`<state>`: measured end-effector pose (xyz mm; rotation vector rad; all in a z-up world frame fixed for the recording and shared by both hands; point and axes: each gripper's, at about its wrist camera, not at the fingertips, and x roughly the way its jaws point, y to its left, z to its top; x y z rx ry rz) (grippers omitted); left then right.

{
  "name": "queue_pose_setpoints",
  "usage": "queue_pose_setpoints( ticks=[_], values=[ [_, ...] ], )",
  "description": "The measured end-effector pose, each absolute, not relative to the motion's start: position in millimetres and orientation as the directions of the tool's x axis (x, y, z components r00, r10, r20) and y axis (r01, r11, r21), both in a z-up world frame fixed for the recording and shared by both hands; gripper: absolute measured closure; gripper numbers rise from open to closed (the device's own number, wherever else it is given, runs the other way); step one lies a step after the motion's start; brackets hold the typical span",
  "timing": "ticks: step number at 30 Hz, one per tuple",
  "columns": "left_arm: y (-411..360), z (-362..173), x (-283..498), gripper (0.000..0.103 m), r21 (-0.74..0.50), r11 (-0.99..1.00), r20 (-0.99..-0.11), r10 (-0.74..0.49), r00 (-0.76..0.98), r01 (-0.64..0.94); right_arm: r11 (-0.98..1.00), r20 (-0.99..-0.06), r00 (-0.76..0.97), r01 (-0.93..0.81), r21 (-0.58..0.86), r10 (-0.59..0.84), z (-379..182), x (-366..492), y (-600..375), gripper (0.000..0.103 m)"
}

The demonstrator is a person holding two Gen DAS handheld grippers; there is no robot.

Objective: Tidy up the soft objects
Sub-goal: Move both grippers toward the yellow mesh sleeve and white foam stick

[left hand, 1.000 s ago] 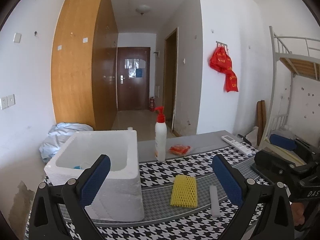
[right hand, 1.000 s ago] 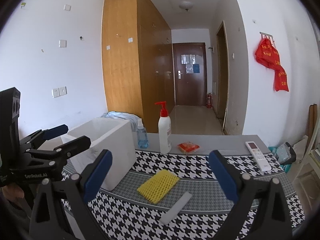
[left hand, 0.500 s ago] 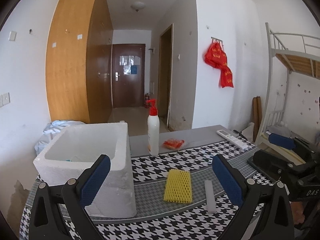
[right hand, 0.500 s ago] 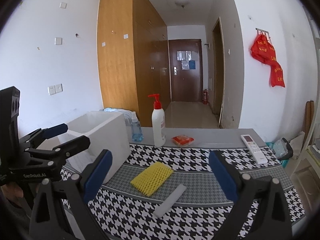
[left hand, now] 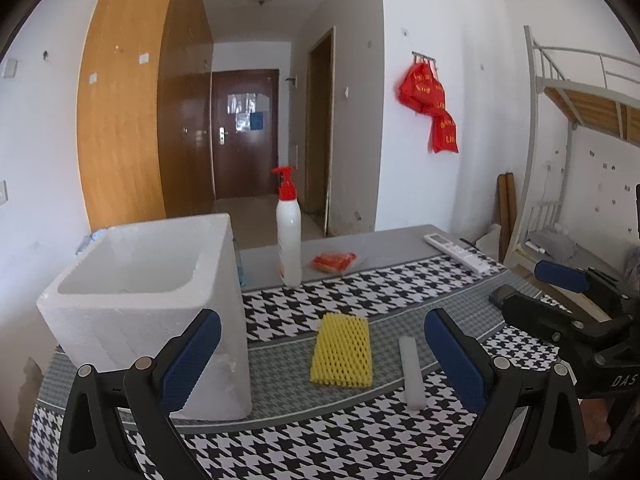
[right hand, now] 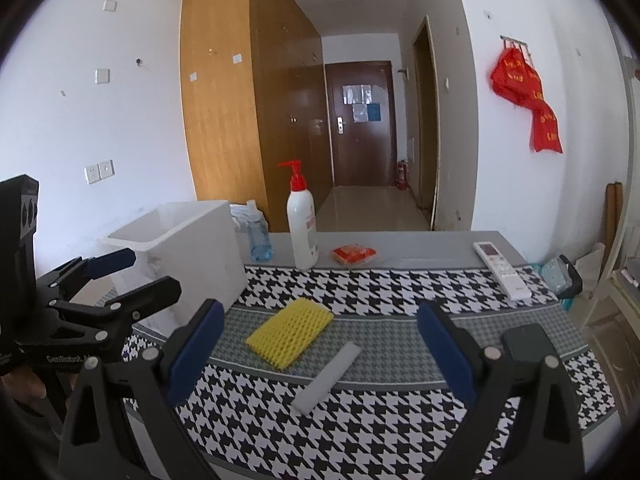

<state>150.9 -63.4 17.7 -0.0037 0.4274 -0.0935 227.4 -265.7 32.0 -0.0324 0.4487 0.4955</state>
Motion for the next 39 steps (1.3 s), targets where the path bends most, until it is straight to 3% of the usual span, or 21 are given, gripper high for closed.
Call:
queue_pose_setpoints(
  ticks=[39],
  values=[
    [-81, -37, 212, 0.001, -0.002, 0.99, -0.596, -0.113, 0.795, 0.14, 0.904, -0.535, 0.736, -0.402, 0.147, 0.415, -13, 248, -287, 0.004]
  ],
)
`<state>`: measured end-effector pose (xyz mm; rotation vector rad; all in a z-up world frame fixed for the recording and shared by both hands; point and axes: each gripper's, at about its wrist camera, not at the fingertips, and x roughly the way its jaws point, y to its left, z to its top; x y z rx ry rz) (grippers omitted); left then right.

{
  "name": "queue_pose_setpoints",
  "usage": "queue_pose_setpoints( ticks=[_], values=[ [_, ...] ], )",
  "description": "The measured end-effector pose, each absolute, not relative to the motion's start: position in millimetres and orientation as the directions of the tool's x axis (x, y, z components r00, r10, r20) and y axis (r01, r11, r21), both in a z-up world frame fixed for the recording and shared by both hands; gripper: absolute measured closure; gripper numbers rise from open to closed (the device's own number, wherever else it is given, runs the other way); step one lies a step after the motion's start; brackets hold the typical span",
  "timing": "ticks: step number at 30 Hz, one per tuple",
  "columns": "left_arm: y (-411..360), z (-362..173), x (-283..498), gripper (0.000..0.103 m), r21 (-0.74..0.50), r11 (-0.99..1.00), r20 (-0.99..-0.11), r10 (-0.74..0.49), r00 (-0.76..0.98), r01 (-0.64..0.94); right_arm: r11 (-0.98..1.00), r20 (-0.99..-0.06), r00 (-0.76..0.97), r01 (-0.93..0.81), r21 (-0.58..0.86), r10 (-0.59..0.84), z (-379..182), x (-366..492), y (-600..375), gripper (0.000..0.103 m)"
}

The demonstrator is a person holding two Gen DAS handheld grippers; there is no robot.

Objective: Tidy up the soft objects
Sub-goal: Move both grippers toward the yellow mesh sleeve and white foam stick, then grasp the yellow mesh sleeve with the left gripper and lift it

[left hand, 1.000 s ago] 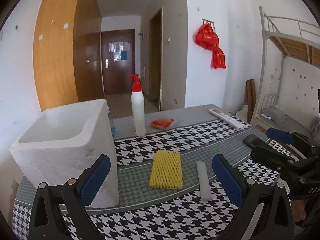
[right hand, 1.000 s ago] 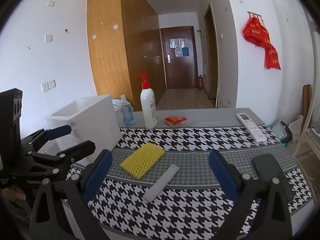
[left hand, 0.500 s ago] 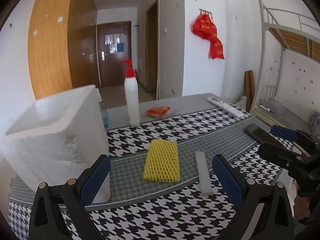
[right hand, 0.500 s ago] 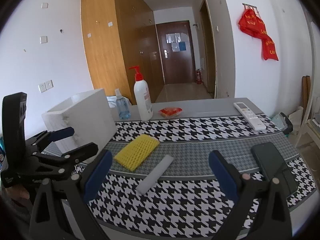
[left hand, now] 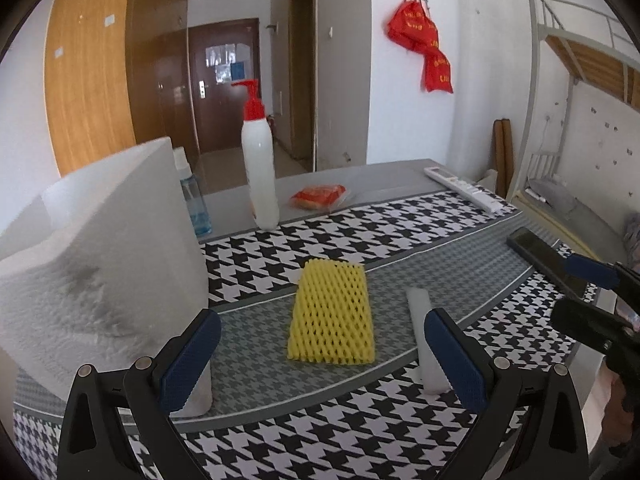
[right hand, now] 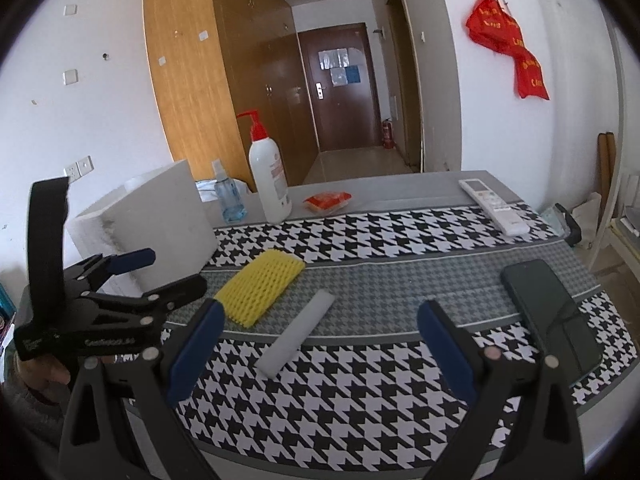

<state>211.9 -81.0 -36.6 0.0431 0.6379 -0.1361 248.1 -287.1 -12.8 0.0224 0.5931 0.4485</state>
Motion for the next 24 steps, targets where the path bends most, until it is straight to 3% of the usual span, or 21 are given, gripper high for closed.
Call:
queue_pose_setpoints(
  ticks=[24],
  values=[
    [-95, -63, 245, 0.001, 0.03, 0.987, -0.655, -0.099, 0.749, 0.157, 0.904, -0.582, 0.703, -0.401, 0.149, 0.408, -27, 258, -281, 0.004]
  ],
)
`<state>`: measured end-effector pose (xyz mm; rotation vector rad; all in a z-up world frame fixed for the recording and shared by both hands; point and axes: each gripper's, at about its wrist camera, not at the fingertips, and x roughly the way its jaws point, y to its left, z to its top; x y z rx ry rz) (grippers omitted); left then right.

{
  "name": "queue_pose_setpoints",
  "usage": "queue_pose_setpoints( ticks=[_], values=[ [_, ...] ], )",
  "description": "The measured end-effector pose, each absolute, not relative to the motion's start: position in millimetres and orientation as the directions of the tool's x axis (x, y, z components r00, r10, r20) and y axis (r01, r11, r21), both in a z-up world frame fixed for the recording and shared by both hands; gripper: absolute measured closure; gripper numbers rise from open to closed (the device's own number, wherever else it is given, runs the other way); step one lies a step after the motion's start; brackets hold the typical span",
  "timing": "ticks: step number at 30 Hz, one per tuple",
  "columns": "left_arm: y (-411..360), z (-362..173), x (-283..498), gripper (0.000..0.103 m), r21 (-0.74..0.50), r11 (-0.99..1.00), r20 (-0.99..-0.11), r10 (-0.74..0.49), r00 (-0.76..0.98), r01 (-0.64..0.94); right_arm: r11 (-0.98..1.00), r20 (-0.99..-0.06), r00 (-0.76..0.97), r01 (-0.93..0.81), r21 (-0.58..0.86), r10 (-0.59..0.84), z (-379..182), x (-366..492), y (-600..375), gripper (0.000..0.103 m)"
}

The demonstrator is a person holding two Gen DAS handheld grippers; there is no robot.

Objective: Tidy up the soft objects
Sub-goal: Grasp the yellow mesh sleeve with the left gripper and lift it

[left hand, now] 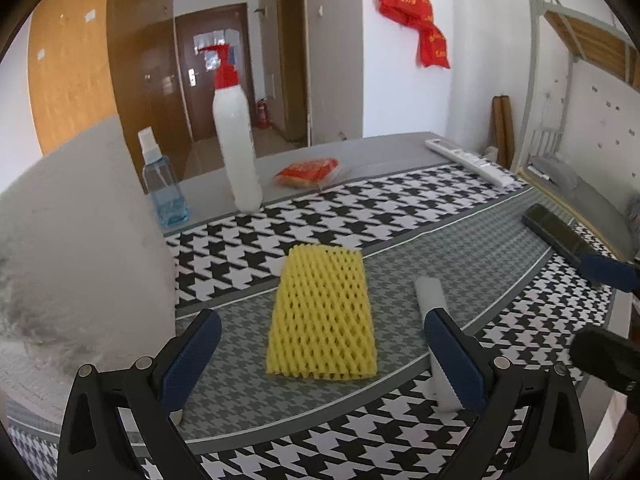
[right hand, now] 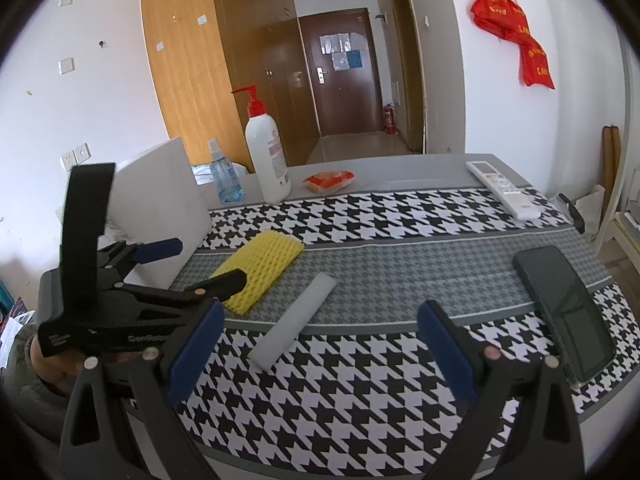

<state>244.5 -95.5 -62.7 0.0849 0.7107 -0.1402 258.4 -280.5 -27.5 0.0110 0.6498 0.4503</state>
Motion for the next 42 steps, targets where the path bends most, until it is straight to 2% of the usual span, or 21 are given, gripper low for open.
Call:
queue_pose_setpoints(
  ticks=[6, 8, 18, 20, 28, 31, 42],
  values=[
    [-96, -72, 251, 0.005, 0.044, 0.989, -0.68, -0.075, 0.729, 0.144, 0.902, -0.596, 0.691, -0.404, 0.15, 0.409, -32, 258, -279, 0.004],
    [-95, -76, 254, 0.01, 0.044, 0.989, -0.693, -0.069, 0.718, 0.138, 0.901, -0.599, 0.688, -0.407, 0.15, 0.41, -33, 258, -278, 0.004],
    [-91, -90, 263, 0.023, 0.018, 0.992, -0.743, -0.07, 0.665, 0.125, 0.895, -0.643, 0.646, -0.418, 0.155, 0.412, -47, 267, -268, 0.004],
    [-91, -93, 265, 0.031, 0.013, 0.992, -0.754, -0.076, 0.652, 0.129, 0.893, -0.652, 0.637, -0.424, 0.15, 0.412, -50, 268, -264, 0.004],
    [-88, -94, 266, 0.042, -0.037, 0.988, -0.76, -0.126, 0.638, 0.151, 0.892, -0.669, 0.625, -0.433, 0.132, 0.402, -56, 271, -257, 0.004],
    [-87, -95, 266, 0.052, -0.084, 0.981, -0.762, -0.175, 0.623, 0.172, 0.895, -0.679, 0.623, -0.43, 0.117, 0.388, -59, 272, -254, 0.004],
    [-87, -92, 263, 0.08, -0.132, 0.969, -0.742, -0.235, 0.628, 0.207, 0.899, -0.7, 0.614, -0.428, 0.093, 0.365, -65, 275, -248, 0.007]
  ],
)
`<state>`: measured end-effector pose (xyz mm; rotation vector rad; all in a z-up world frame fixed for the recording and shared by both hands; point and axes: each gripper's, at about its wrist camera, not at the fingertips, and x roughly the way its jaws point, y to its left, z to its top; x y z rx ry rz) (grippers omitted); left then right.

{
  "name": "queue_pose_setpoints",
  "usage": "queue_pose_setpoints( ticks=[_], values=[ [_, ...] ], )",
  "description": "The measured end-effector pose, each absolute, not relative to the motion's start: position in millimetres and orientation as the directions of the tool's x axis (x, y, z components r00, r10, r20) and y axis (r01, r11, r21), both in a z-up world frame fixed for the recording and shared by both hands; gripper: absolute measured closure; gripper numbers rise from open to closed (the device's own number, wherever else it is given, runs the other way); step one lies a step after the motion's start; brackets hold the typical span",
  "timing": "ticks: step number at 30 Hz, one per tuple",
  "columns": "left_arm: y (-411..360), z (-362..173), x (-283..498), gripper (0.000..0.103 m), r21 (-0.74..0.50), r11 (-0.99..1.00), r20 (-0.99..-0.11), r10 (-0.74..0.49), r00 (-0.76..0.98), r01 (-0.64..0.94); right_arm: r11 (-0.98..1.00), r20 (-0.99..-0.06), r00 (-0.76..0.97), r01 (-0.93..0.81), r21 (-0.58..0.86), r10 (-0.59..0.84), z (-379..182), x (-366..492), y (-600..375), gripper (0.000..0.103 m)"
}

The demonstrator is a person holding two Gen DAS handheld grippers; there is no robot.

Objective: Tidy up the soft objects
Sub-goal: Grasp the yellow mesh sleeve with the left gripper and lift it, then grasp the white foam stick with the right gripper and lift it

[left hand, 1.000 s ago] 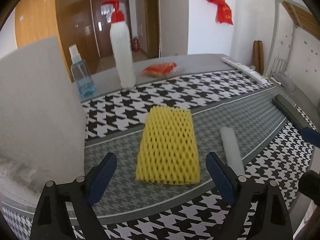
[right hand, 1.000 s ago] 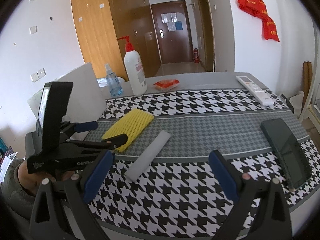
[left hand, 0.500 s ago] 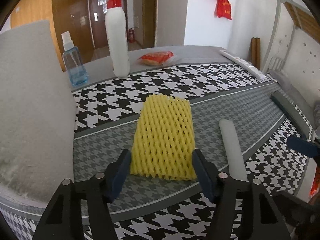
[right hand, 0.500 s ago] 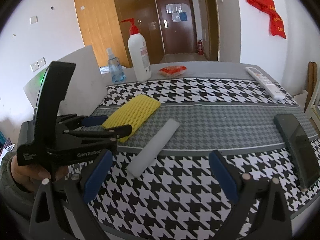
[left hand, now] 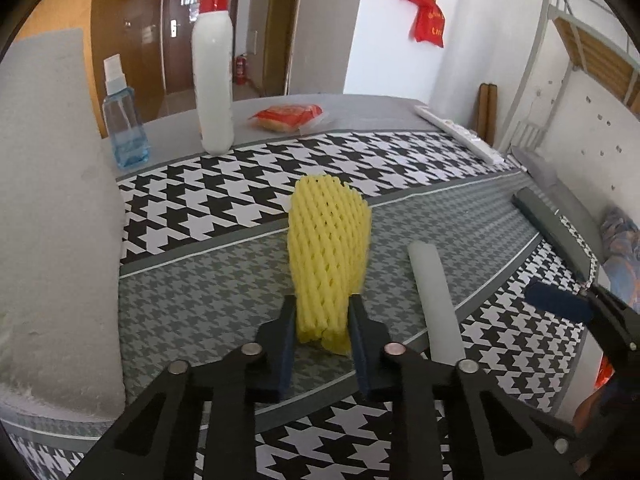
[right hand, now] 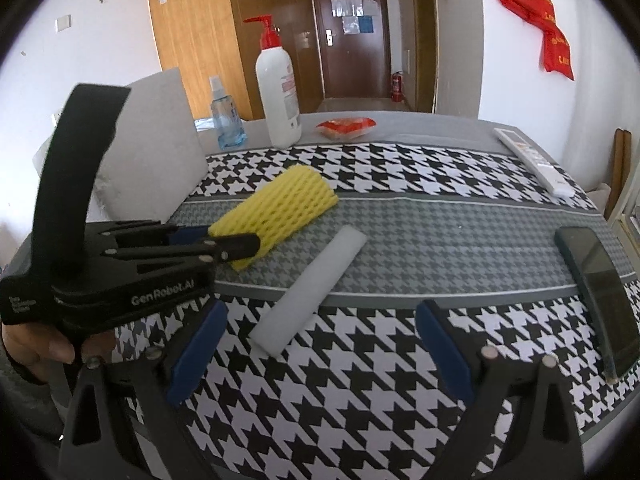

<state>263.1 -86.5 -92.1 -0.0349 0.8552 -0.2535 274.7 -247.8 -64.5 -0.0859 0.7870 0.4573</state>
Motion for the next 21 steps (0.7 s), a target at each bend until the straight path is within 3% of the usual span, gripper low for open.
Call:
queue_pose_setpoints(
  ticks=[21],
  values=[
    [-77, -77, 239, 0.08, -0.117, 0.978, -0.667, -0.207, 0.715, 0.174, 0.921, -0.758, 0.587, -0.386, 0.047, 0.284, -72, 275, -219, 0.049]
  ],
)
